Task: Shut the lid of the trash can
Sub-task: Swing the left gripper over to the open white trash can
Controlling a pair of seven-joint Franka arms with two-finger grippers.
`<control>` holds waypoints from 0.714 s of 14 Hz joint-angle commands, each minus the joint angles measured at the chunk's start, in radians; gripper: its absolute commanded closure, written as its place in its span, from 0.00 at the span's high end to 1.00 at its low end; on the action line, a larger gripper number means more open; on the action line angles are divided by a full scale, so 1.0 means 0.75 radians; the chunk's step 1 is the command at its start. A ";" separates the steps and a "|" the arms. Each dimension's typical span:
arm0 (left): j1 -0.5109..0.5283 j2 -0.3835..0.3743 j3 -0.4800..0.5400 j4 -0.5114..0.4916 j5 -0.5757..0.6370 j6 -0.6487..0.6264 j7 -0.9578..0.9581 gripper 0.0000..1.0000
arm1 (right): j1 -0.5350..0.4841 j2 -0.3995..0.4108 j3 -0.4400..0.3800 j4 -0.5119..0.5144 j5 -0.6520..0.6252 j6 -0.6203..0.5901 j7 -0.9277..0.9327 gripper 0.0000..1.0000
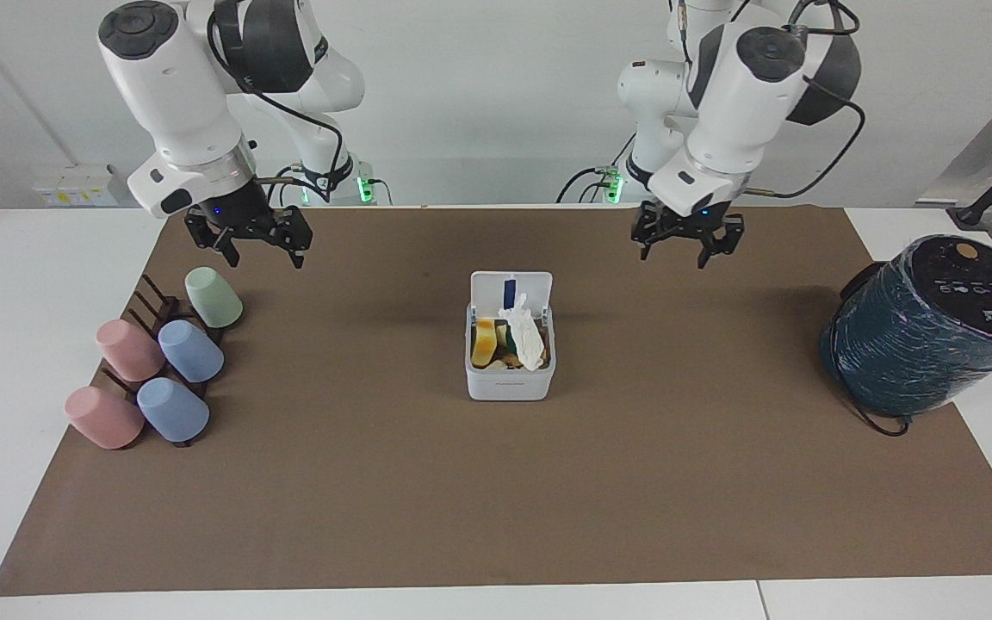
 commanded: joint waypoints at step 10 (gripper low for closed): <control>-0.398 0.027 0.023 -0.343 -0.042 0.878 -0.674 0.16 | -0.022 -0.033 0.013 -0.034 0.008 0.004 -0.037 1.00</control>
